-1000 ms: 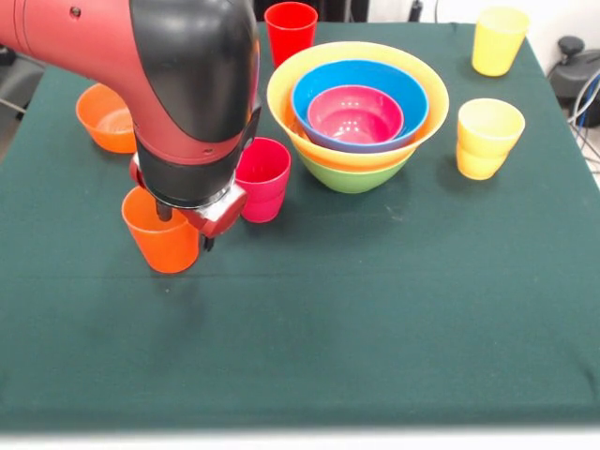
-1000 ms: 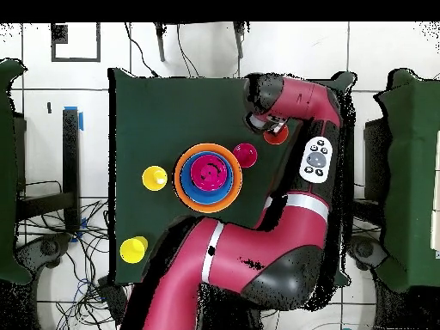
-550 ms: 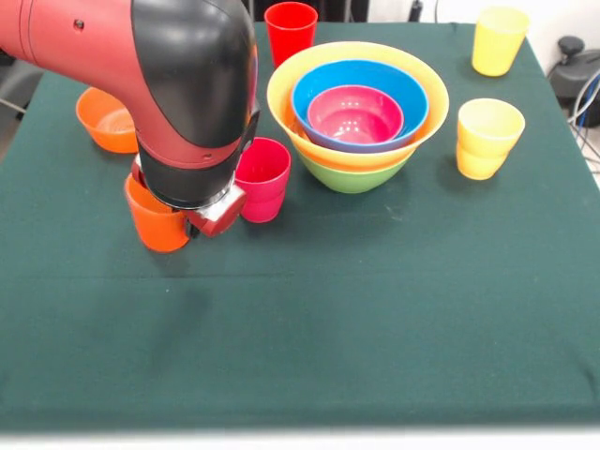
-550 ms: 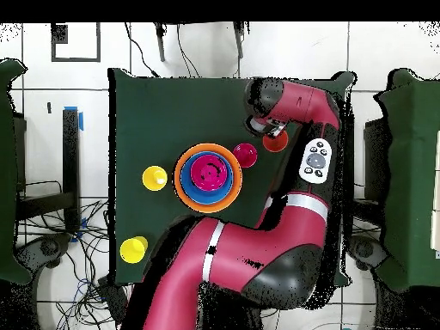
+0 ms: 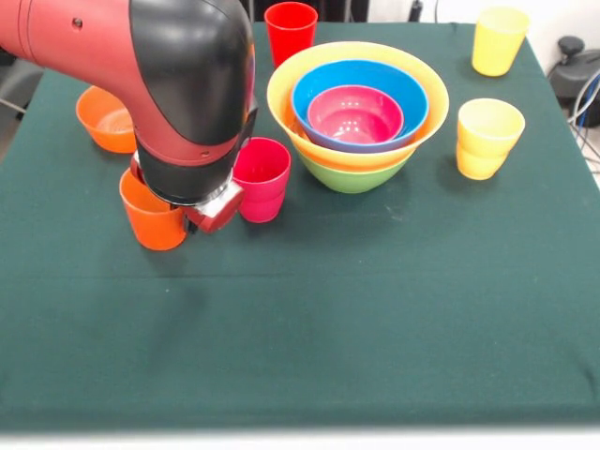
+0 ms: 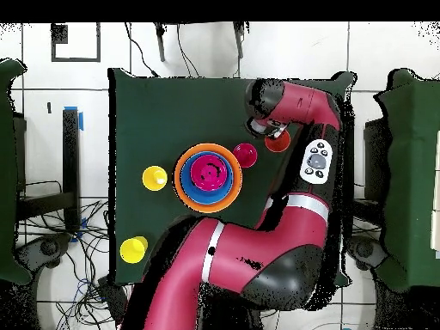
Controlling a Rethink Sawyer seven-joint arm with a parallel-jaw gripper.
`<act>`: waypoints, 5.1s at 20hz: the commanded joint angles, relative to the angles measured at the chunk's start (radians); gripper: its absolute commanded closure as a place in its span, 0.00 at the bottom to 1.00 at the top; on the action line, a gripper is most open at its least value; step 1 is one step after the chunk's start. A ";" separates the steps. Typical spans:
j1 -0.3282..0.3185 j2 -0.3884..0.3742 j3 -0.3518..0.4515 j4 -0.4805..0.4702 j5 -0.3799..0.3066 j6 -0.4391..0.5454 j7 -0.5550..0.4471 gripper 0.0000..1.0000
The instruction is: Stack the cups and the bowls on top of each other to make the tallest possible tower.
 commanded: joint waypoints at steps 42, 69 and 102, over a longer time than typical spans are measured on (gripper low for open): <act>0.144 -0.261 -0.003 0.197 0.101 0.183 0.225 1.00; 0.229 -0.292 -0.001 0.386 0.127 0.013 0.215 1.00; 0.330 -0.351 -0.030 0.586 0.143 -0.150 0.266 1.00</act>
